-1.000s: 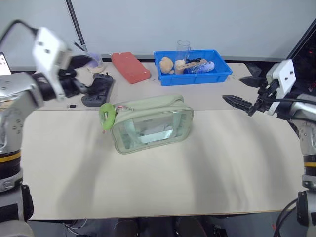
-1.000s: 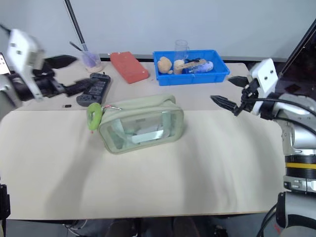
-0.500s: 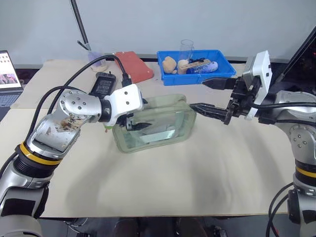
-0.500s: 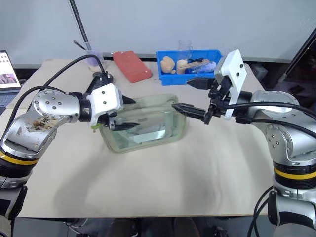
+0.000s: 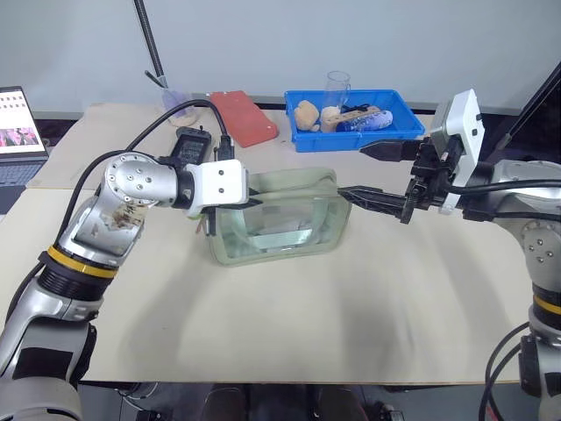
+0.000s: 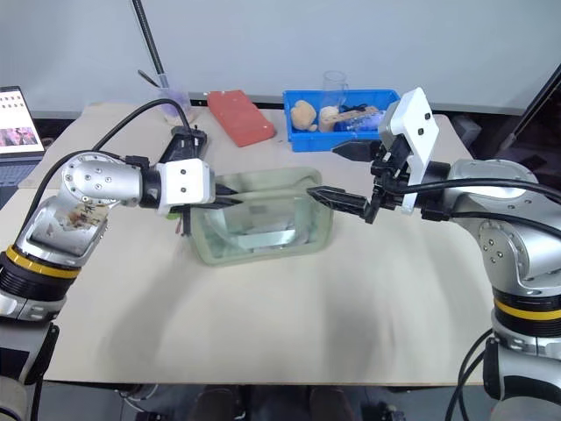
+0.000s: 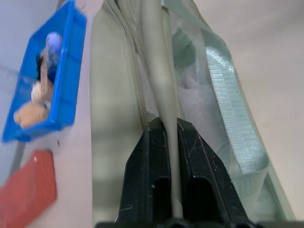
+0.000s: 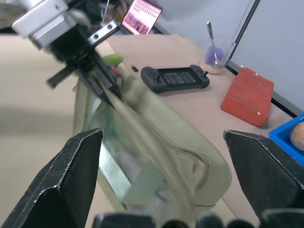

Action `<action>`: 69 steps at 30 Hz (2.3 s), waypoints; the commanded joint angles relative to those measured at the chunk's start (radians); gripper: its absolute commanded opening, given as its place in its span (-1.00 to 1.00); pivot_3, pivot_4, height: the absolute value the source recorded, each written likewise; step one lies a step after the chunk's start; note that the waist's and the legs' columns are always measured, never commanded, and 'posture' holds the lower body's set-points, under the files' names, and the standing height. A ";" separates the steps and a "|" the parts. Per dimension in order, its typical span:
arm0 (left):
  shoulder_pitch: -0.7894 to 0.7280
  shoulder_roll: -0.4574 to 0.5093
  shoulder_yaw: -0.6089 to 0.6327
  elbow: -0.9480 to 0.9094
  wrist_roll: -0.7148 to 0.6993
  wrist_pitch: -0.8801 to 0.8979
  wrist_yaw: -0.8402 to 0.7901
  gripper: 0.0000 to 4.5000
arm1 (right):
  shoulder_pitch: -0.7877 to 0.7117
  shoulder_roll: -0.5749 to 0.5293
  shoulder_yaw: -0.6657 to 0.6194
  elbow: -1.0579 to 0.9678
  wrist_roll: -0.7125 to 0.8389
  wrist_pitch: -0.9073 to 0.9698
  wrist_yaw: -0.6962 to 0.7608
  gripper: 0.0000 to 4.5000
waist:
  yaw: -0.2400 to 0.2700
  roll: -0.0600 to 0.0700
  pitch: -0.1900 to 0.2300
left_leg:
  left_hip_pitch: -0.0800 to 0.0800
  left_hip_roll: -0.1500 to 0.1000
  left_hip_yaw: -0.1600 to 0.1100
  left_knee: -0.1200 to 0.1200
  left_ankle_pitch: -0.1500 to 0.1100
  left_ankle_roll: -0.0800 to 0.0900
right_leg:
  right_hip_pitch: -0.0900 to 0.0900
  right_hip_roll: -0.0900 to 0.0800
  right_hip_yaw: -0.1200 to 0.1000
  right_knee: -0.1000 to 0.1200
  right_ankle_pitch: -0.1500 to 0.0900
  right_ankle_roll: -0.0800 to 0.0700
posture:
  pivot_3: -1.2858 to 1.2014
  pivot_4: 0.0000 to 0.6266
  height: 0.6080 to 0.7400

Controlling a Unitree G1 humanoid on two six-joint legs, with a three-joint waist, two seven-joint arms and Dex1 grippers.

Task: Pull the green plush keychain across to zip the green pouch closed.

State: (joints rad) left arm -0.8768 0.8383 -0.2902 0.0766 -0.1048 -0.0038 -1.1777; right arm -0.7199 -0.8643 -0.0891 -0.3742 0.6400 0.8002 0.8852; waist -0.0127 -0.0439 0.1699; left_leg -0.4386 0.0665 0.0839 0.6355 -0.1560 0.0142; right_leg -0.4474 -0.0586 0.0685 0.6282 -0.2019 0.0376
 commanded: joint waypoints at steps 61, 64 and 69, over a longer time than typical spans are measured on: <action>0.126 0.093 0.494 -0.250 -0.498 0.773 0.107 1.00 | 0.038 0.048 0.167 0.196 -0.287 -0.309 0.154 -0.99 | -0.007 0.000 0.000 | -0.008 0.001 -0.001 0.010 -0.002 0.004 | -0.007 0.002 0.000 0.006 0.004 0.010 | 0.03 -0.52 1.00; 0.250 0.102 0.599 -0.217 -0.498 0.781 0.157 1.00 | 0.041 0.048 0.165 0.197 -0.287 -0.313 0.164 -0.99 | -0.009 0.000 0.000 | -0.007 0.002 -0.001 0.009 -0.002 0.004 | -0.007 0.002 0.000 0.006 0.004 0.010 | 0.03 -0.52 1.00; 0.396 0.067 0.633 -0.252 -0.505 0.752 0.203 1.00 | 0.026 0.056 0.170 0.208 -0.288 -0.318 0.172 -0.99 | 0.004 0.000 0.000 | -0.008 0.002 0.001 0.009 -0.002 0.003 | -0.007 0.001 0.000 0.004 0.005 0.007 | 0.03 -0.52 1.00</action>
State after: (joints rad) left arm -0.4722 0.9050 0.3111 -0.1365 -0.5916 0.7687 -0.9910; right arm -0.6641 -0.8064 0.1049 -0.1528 0.3530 0.5052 1.0493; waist -0.0087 -0.0438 0.1699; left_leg -0.4462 0.0679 0.0846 0.6444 -0.1580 0.0173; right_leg -0.4548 -0.0583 0.0685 0.6323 -0.1979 0.0435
